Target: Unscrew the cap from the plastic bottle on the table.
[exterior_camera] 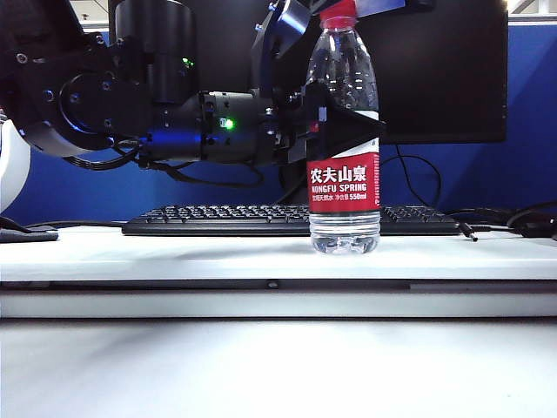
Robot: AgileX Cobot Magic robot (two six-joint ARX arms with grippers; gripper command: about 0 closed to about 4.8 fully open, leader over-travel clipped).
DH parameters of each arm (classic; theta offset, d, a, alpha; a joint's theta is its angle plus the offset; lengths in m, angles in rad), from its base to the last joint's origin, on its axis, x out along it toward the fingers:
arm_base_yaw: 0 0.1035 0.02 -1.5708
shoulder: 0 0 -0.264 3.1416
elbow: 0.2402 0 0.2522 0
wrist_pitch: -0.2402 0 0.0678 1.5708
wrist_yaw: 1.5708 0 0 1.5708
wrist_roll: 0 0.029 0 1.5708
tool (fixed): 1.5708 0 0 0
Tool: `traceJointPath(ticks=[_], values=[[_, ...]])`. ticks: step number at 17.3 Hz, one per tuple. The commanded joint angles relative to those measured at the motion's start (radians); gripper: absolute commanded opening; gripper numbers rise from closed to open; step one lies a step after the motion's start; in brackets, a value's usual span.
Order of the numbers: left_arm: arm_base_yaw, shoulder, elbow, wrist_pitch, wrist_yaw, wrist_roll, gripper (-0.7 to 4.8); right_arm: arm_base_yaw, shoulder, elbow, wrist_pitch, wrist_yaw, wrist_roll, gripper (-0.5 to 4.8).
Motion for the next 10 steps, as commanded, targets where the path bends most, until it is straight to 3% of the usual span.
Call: traceJointPath(ticks=[1,5,7,10], values=[[-0.003,0.003,-0.003,-0.034,0.008,0.003,2.95,0.001,-0.002,0.005,0.017,0.001,0.001,1.48],[-0.002,0.003,-0.003,-0.034,0.008,0.004,2.95,-0.019,-0.005,0.005,-0.025,-0.008,0.001,1.46],[-0.002,0.003,-0.003,-0.034,0.008,0.004,2.95,-0.058,-0.021,0.005,-0.067,-0.074,0.0,1.46],[-0.002,0.003,-0.003,-0.034,0.008,0.006,2.95,-0.182,-0.06,0.005,-0.124,-0.337,0.001,1.46]])
